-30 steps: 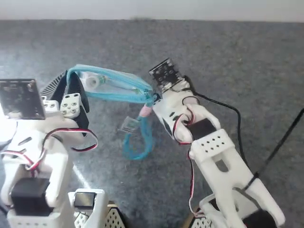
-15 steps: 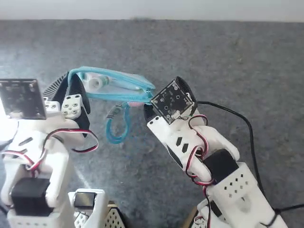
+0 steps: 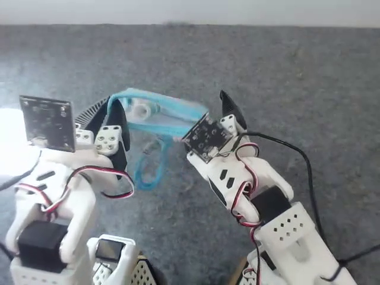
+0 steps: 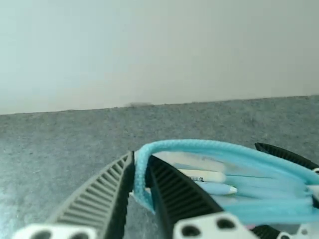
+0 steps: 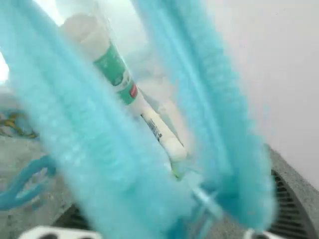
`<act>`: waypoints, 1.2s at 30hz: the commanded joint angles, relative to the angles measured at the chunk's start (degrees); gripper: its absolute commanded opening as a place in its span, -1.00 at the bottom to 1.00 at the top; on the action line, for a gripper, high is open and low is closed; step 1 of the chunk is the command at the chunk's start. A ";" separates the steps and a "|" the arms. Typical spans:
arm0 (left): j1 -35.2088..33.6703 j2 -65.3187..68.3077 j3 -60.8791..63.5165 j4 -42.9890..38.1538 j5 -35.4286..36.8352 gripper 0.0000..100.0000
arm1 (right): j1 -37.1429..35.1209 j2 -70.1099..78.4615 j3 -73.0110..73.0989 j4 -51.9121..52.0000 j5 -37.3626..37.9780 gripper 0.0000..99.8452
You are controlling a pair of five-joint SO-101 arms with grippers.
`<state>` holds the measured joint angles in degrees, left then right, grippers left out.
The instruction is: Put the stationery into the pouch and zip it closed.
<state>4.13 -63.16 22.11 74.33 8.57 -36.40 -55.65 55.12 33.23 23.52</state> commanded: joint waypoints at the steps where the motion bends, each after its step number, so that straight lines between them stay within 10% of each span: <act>1: 0.44 0.00 -3.21 2.02 -0.26 -0.98 | -0.22 -1.80 1.58 -1.27 3.87 -0.32; 10: 0.44 -0.35 2.15 3.60 -3.69 -0.98 | -0.13 -1.89 -1.41 -0.92 4.22 -0.36; 19: 0.44 -0.53 3.91 3.69 -3.69 -0.98 | -0.48 -1.89 -3.69 -0.84 4.13 -0.98; 36: -3.25 -0.53 19.38 3.52 -13.63 -0.95 | 2.86 -1.63 -2.90 0.92 4.22 -0.98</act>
<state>2.64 -64.04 40.13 78.20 -3.82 -31.91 -55.56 56.00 34.55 27.47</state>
